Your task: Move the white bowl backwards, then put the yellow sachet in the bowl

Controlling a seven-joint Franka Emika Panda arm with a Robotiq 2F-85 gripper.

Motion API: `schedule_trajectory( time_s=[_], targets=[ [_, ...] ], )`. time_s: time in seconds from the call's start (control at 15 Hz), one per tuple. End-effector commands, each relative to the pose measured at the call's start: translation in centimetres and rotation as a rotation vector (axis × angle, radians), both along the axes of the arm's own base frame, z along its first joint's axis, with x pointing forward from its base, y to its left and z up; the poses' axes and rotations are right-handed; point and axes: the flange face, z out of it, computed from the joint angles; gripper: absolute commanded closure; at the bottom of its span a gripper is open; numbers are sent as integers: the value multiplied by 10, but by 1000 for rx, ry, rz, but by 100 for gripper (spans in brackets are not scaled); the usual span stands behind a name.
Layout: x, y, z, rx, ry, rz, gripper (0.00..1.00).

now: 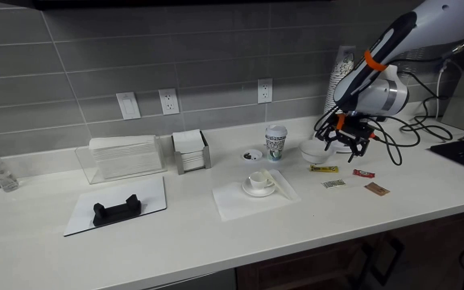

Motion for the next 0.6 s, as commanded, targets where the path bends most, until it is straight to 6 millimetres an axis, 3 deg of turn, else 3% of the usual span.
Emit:
schedule_trajectory(
  time_s=[0.0,0.27,0.53],
  targets=[
    [-26,2,13,70,49,-74,0],
    [-40,-2,16,127,78,-128,0],
    [-39,-6,9,179,104,-122,0]
  ],
)
